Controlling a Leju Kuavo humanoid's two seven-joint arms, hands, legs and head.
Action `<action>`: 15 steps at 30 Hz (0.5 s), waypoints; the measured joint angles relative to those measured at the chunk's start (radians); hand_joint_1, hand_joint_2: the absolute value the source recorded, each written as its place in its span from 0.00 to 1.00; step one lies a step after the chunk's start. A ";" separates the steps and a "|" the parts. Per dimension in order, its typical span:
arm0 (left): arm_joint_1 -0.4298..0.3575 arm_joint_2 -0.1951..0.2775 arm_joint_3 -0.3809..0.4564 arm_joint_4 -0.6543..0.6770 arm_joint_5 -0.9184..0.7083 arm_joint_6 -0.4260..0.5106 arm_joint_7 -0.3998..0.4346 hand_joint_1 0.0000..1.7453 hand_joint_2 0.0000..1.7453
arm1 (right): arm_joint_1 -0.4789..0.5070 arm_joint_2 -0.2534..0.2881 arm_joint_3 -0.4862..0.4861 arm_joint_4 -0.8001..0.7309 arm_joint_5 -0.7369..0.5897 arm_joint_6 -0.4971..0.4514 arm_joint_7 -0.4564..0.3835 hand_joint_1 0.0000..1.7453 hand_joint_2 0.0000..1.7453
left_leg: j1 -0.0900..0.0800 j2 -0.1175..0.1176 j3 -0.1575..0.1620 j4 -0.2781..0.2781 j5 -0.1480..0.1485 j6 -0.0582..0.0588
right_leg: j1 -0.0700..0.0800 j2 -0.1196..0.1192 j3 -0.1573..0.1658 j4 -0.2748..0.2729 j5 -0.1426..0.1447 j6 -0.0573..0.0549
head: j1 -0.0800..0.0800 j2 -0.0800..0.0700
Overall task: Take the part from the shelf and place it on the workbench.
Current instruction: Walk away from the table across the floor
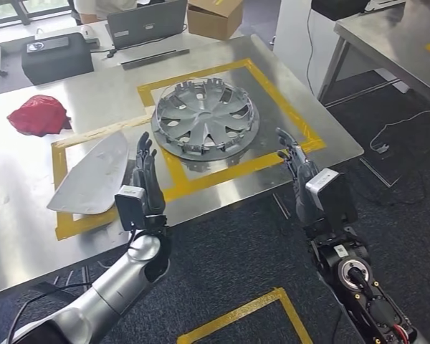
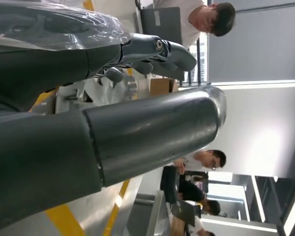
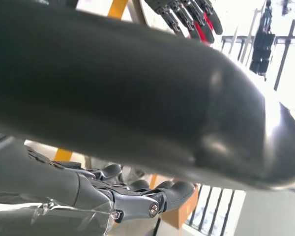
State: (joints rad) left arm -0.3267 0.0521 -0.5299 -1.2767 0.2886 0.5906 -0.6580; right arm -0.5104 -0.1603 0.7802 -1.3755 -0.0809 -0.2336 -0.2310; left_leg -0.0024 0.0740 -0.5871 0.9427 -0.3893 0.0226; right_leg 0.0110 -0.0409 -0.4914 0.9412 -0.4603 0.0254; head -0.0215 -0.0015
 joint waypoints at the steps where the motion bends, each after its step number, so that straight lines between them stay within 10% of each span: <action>1: 0.000 0.000 0.000 0.000 0.000 0.000 0.000 0.00 0.00 | 0.000 0.000 0.000 0.000 0.000 -0.001 0.000 0.00 0.00 | -0.001 0.007 -0.001 0.000 0.005 -0.005 | 0.000 0.006 -0.003 -0.004 0.005 -0.005 | 0.000 0.000; 4: 0.000 0.002 0.000 0.000 -0.002 0.000 0.000 0.00 0.00 | -0.001 0.000 0.001 0.000 0.003 -0.006 -0.002 0.00 0.00 | 0.001 -0.019 -0.022 0.045 -0.034 -0.024 | -0.011 0.020 -0.016 -0.015 0.028 -0.025 | -0.001 0.000; 7: 0.004 0.005 0.000 0.000 -0.003 0.000 0.000 0.00 0.00 | -0.001 0.000 0.001 0.000 0.008 -0.011 -0.003 0.00 0.00 | 0.007 -0.062 -0.099 0.240 -0.154 -0.040 | -0.014 0.029 -0.045 -0.016 0.049 -0.036 | -0.009 0.000; 9: 0.008 0.007 0.000 0.000 -0.002 0.000 0.000 0.00 0.00 | 0.000 0.000 0.002 0.000 0.013 -0.014 -0.001 0.00 0.00 | 0.010 -0.066 -0.112 0.299 -0.169 -0.045 | -0.014 0.037 -0.064 -0.011 0.060 -0.035 | -0.011 0.000; 15: 0.007 0.010 0.000 0.000 -0.001 0.001 0.000 0.00 0.00 | 0.000 0.000 0.002 0.000 0.024 -0.021 0.002 0.00 0.00 | 0.010 -0.072 0.063 0.005 -0.064 -0.024 | -0.010 0.052 -0.097 0.004 0.082 -0.013 | -0.017 0.000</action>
State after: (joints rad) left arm -0.3192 0.0623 -0.5299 -1.2770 0.2873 0.5913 -0.6580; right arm -0.5106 -0.1606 0.7818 -1.3756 -0.0568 -0.2542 -0.2288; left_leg 0.0072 0.0017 -0.5238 0.9482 -0.4534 -0.0015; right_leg 0.0006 0.0106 -0.5887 0.9447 -0.3779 0.0121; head -0.0382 -0.0015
